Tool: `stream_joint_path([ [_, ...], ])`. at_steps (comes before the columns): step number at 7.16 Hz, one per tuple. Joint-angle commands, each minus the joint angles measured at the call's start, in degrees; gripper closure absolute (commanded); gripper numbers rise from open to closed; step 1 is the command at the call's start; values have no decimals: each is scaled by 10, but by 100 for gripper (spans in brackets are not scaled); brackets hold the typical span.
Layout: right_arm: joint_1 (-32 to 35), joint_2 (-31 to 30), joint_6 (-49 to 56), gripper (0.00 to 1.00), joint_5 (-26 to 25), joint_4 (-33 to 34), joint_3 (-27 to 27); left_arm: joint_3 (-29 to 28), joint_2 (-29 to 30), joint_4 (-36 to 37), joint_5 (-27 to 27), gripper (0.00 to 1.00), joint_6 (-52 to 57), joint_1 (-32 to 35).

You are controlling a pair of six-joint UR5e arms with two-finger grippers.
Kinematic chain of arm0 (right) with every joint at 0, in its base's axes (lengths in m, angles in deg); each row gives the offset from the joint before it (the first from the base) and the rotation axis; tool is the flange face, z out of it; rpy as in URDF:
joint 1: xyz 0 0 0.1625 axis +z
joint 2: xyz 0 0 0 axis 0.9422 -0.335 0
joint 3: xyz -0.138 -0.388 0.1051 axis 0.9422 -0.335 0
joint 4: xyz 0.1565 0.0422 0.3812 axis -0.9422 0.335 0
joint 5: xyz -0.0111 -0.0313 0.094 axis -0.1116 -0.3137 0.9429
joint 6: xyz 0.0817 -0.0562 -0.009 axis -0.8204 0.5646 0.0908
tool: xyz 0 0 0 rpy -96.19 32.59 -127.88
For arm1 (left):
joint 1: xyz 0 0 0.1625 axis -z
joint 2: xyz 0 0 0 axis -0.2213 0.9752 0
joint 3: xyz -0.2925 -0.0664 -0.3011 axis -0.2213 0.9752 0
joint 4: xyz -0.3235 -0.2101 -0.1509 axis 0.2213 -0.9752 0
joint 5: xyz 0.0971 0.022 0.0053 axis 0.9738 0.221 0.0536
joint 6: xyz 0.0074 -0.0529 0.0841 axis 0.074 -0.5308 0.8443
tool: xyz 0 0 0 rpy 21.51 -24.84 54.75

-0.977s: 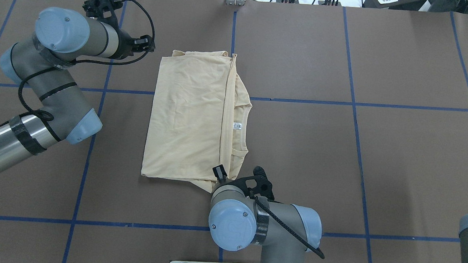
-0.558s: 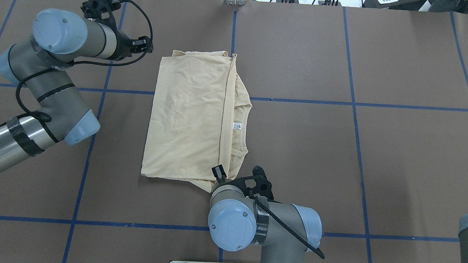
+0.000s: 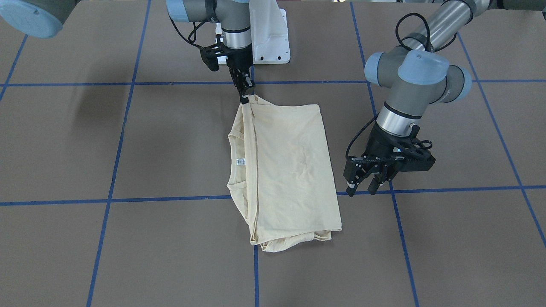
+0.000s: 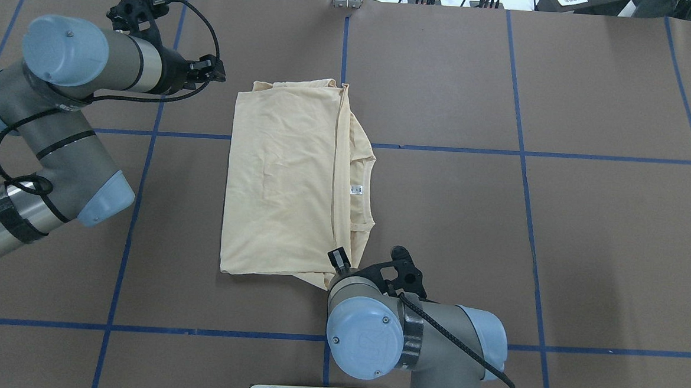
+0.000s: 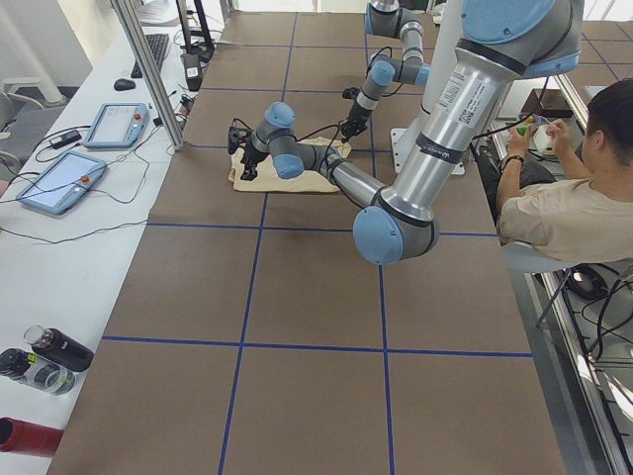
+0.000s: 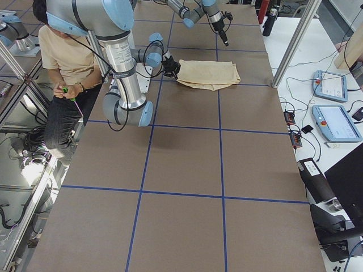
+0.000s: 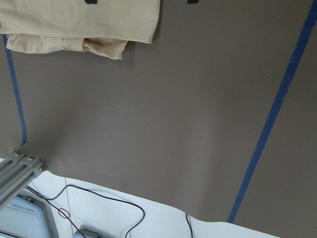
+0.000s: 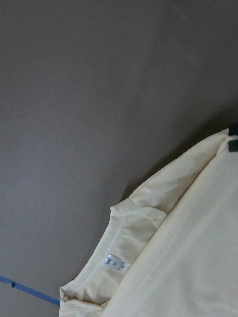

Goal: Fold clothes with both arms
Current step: 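Lower the left gripper to the other near corner and grasp both near corners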

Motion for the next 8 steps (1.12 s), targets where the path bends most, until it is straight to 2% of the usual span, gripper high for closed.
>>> stream_joint_path([
  [1,-14,-11,1,100,1,8,18,101,-40,-1,-45,2,-166,-38],
  [2,-15,-11,1,100,1,8,20,151,-67,0,-17,1,-226,-85],
  [4,-16,-13,1,100,1,8,20,237,-151,0,90,1,-324,-211],
  [6,-17,-15,1,100,1,8,23,238,-187,2,208,1,-438,-300],
  [7,-17,-16,1,100,2,8,23,231,-193,5,250,1,-461,-323],
  [8,-17,-16,1,100,3,8,23,232,-196,5,261,1,-472,-326],
])
